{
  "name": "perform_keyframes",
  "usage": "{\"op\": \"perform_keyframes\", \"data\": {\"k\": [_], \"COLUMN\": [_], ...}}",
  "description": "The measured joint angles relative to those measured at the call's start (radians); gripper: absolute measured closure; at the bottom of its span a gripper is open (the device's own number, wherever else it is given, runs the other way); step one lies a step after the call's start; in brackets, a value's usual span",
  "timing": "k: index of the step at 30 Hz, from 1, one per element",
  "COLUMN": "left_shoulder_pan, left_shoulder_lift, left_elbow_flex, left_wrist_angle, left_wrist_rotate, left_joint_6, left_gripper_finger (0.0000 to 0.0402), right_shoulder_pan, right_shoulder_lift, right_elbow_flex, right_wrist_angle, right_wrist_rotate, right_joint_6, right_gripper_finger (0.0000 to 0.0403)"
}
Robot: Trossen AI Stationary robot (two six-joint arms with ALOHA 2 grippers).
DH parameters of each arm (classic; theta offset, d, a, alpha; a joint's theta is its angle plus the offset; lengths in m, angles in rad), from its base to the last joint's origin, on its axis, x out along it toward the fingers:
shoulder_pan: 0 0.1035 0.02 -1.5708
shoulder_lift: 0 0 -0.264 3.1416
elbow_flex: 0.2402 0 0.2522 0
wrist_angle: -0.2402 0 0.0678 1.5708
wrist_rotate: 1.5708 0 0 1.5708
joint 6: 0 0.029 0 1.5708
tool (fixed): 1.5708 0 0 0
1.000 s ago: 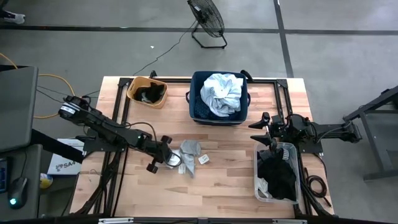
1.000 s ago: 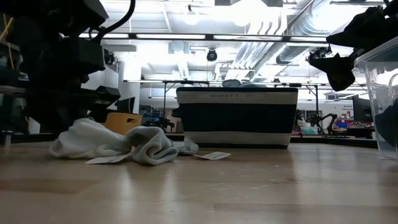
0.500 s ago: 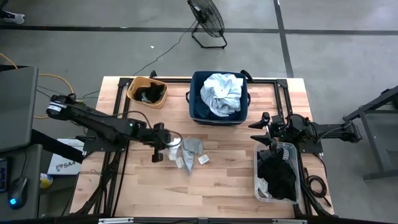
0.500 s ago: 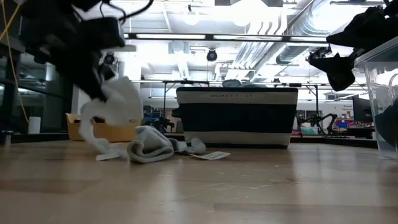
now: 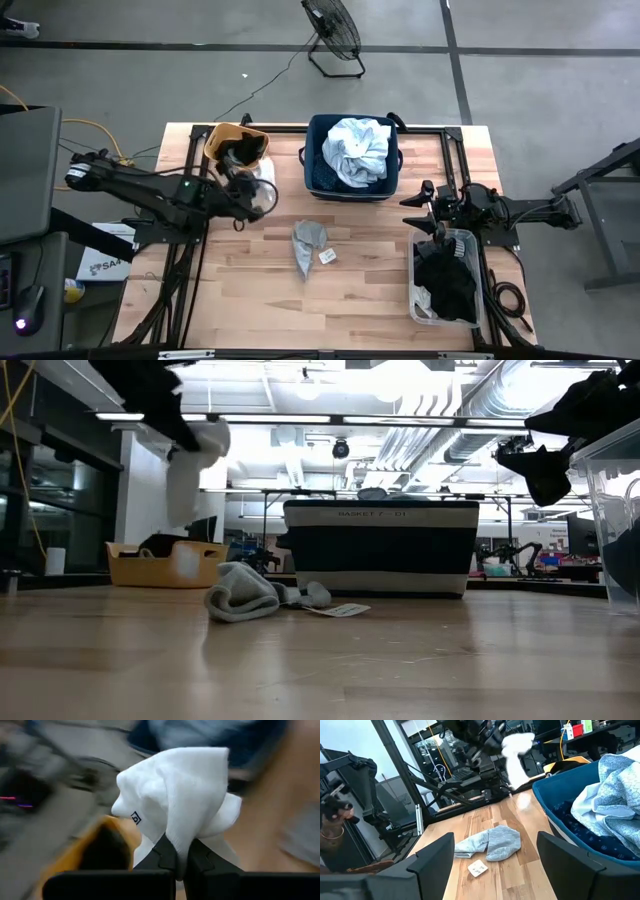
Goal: Pick & Place Cloths
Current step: Put the white sock into the yellow bin
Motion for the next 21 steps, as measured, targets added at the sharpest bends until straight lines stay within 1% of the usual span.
{"op": "perform_keyframes", "data": {"k": [4,7,9,14,17,21], "left_shoulder_pan": [0.049,0.109,0.154,0.266,0.323,0.387], "left_shoulder_lift": [-0.008,-0.008,-0.008,-0.008,-0.008,-0.008], "left_elbow_flex": [0.001,0.002,0.002,0.002,0.002,0.002], "left_wrist_angle": [-0.006,-0.021,-0.029,-0.025,-0.024,-0.018], "left_wrist_rotate": [-0.193,-0.300,-0.353,-0.438,-0.460,-0.464], "left_joint_6": [0.003,0.003,0.004,0.054,0.060,0.076], "left_gripper_finger": [0.0401,0.0401,0.0401,0.0402,0.0402,0.0402], "right_shoulder_pan": [0.000,0.000,0.000,0.000,0.000,0.000], "right_shoulder_lift": [0.000,0.000,0.000,0.000,0.000,0.000], "right_elbow_flex": [0.000,0.000,0.000,0.000,0.000,0.000], "right_wrist_angle": [0.001,0.001,0.001,0.001,0.001,0.001], "right_wrist_rotate": [0.000,0.000,0.000,0.000,0.000,0.000], "right_joint_6": [0.000,0.000,0.000,0.000,0.000,0.000], "right_gripper_finger": [0.0127,0.0127,0.0127,0.0127,0.0127,0.0127]}}
